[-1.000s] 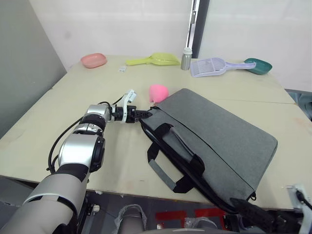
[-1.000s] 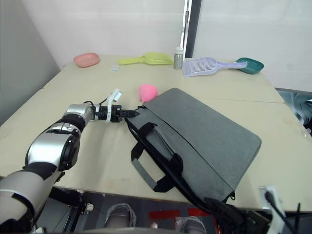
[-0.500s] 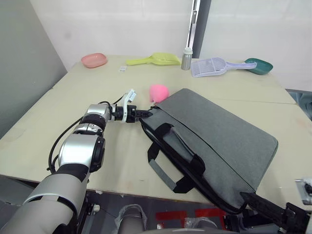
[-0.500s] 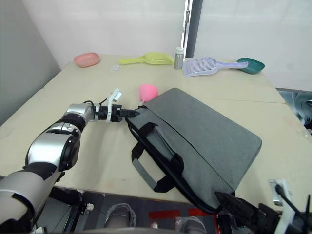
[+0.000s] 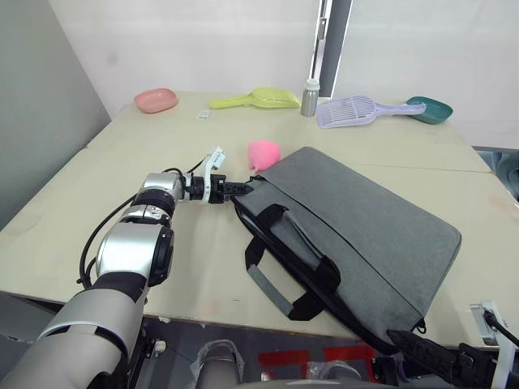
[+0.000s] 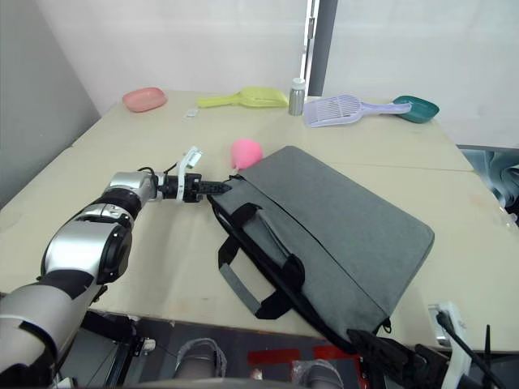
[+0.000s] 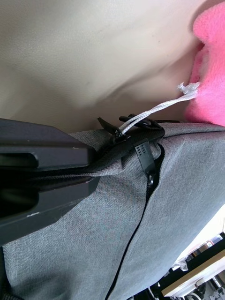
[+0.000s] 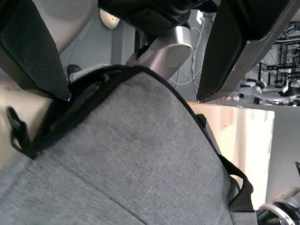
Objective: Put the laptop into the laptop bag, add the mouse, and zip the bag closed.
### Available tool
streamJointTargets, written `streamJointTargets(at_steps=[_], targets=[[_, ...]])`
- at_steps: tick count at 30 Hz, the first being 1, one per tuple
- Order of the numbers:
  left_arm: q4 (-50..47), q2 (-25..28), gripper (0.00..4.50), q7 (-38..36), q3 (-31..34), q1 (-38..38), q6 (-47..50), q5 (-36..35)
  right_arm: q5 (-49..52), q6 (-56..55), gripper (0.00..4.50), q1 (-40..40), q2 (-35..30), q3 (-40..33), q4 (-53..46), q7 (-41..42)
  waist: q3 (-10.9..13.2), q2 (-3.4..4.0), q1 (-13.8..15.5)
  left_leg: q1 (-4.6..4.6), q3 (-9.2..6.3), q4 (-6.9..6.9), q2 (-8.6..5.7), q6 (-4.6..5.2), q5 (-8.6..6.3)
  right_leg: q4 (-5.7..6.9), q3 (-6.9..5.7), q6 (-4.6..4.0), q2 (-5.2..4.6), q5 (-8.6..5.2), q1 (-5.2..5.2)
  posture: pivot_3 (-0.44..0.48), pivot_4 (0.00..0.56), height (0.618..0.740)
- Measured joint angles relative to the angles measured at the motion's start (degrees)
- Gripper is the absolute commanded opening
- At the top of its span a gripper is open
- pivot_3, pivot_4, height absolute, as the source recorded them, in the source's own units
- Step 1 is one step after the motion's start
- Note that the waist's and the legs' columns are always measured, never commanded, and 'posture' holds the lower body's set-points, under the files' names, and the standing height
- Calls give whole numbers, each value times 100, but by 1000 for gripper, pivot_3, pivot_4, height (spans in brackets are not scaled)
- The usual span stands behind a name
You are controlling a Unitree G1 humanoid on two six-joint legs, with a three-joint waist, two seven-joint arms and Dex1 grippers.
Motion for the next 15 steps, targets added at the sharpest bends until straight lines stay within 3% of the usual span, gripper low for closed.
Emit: streamJointTargets(at_steps=[11,12,15], targets=[[-110,110,0,9,-4,0,15,-44,-107,10,279,-497,144,204,239,-353,0,0,-3,-1,0,1,0,0,0,0,1,-1,0,1,0,0,150,740],[-153,115,0,-19,-21,1,26,-44,-101,10,37,-506,128,161,242,-315,1,0,-3,0,1,1,0,0,0,0,1,-1,0,1,0,0,150,740],[-247,162,0,-160,-73,20,51,-41,-97,52,37,-565,6,98,280,-234,1,0,-7,-1,2,2,0,0,0,0,2,-1,0,1,0,0,150,740]])
